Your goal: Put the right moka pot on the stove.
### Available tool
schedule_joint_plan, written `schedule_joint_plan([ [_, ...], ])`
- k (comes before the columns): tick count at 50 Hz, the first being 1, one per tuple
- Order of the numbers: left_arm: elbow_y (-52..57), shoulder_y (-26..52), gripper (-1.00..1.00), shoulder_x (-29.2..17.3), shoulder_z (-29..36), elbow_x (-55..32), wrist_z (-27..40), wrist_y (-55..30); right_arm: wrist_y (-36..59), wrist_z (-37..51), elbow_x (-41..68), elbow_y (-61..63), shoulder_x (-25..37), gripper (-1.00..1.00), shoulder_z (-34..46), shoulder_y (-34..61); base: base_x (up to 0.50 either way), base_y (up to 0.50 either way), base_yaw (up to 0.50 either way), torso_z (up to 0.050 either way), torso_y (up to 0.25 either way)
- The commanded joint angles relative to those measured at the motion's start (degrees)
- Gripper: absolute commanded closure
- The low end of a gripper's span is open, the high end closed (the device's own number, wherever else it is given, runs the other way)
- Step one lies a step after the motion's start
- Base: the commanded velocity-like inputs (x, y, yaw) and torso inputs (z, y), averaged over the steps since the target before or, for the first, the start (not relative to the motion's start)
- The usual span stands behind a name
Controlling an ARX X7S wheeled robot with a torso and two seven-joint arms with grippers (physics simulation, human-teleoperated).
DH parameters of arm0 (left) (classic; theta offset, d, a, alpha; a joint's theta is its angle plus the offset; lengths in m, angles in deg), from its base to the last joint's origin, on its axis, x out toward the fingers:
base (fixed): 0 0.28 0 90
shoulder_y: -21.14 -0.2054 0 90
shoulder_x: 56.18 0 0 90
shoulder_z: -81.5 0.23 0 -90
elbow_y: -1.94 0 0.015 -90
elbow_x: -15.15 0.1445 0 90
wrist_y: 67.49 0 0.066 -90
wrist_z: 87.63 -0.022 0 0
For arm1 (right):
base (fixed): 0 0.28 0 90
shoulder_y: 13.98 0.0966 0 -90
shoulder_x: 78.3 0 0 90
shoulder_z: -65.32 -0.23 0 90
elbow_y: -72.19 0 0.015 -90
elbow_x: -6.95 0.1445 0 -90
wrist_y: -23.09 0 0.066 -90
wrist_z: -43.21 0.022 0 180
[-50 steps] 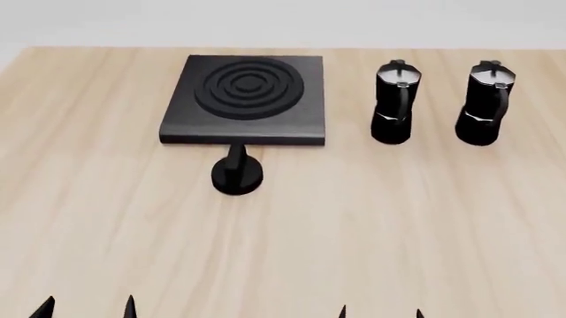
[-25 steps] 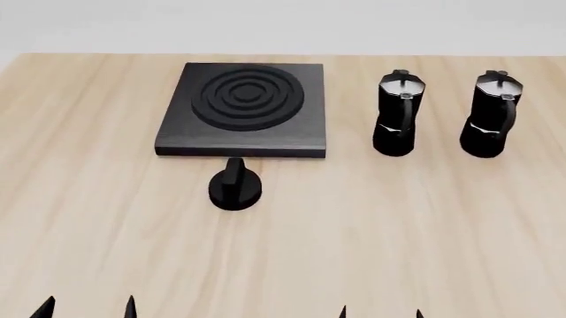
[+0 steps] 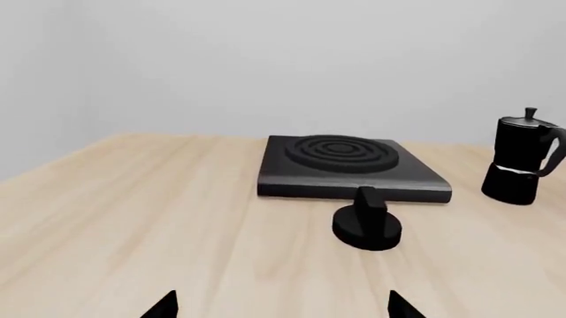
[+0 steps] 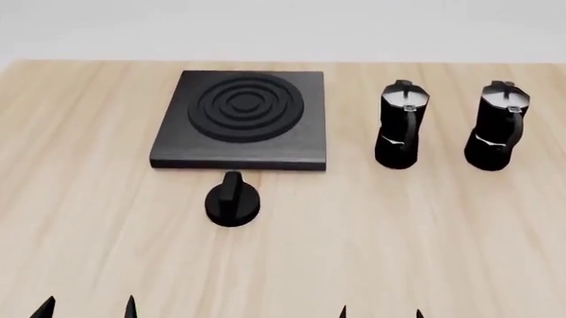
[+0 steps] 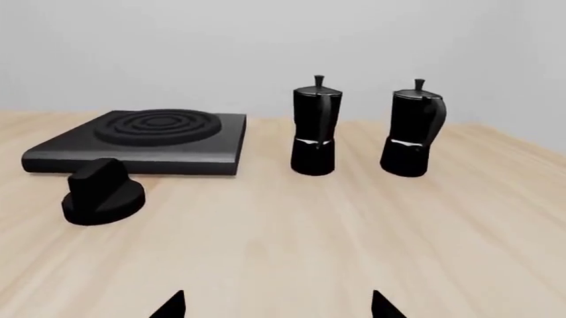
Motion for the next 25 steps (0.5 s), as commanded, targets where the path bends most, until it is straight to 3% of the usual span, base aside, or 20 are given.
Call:
schedule_joint_plan([
  [1,-0.41,0.04,-1.00,-0.27,0.43,-0.28,0.26,0.52,-0.54,0.19,0.39,-0.56,0.27,-1.00,0.37,0.13,0.13,0.00,0.00,0.000,0.000],
  [25,-0.14,0.29,-1.00,-0.88,1.20,-0.66,1.26,0.30,-0.81,0.88,0.93,-1.28,0.80,-1.00,1.07,0.60,0.14,0.00,0.00,0.000,0.000],
])
